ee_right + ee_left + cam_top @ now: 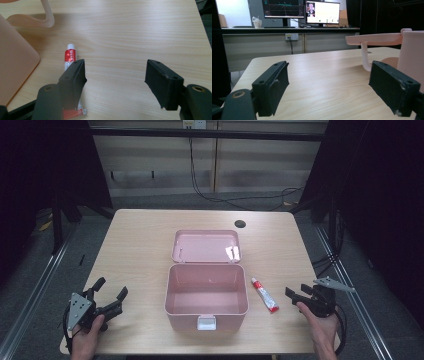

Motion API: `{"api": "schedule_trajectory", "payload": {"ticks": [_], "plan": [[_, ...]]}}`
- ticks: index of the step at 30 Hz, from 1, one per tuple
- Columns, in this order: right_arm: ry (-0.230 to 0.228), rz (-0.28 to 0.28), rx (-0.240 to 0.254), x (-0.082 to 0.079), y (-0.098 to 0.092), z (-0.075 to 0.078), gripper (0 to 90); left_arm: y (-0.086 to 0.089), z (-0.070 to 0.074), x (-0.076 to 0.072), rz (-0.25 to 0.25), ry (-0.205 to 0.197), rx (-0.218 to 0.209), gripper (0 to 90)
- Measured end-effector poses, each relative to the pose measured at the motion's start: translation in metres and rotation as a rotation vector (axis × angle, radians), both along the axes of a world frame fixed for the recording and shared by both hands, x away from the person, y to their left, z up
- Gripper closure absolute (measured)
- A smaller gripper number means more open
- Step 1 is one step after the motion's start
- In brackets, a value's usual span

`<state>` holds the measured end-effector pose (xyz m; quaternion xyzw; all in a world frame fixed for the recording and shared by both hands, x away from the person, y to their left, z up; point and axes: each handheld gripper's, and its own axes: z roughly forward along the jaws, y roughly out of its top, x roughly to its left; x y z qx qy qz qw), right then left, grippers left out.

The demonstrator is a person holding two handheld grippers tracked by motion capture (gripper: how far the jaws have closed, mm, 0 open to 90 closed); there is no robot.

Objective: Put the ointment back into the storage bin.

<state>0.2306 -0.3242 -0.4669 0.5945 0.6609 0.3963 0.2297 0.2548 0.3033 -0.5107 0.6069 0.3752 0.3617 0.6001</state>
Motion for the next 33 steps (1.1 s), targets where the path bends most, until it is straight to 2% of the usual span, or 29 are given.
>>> {"api": "schedule_trajectory", "payload": {"ticks": [3,5,8,10,15,19,27,31,33], "plan": [[0.008,0.015,-0.034,-0.001,0.004,0.005,33.1,0.0,0.0,0.0,-0.002,0.0,-0.001,15.7],[0.03,0.038,-0.081,0.0,0.01,0.01,33.7,0.0,0.0,0.0,-0.002,0.0,-0.001,15.8],[0.049,0.052,-0.087,0.001,0.012,0.013,32.7,0.0,0.0,0.0,-0.001,0.0,0.002,15.8],[0.071,0.075,-0.124,0.004,0.016,0.015,33.8,0.0,0.0,0.0,-0.002,0.0,0.0,15.8],[0.155,0.156,-0.115,0.014,0.024,0.021,35.7,0.0,0.0,0.0,-0.001,0.0,0.001,15.8],[0.18,0.192,-0.104,0.019,0.028,0.025,39.0,0.0,0.0,0.0,-0.001,0.001,0.0,15.8],[0.241,0.233,-0.119,0.035,0.043,0.036,38.6,0.0,0.0,0.0,-0.002,0.0,-0.002,15.8],[0.286,0.247,-0.134,0.044,0.048,0.048,33.8,0.0,0.0,0.0,-0.001,0.001,0.0,15.8],[0.287,0.243,-0.143,0.045,0.048,0.05,33.7,0.0,0.0,0.0,-0.001,0.0,-0.001,15.8]]}}
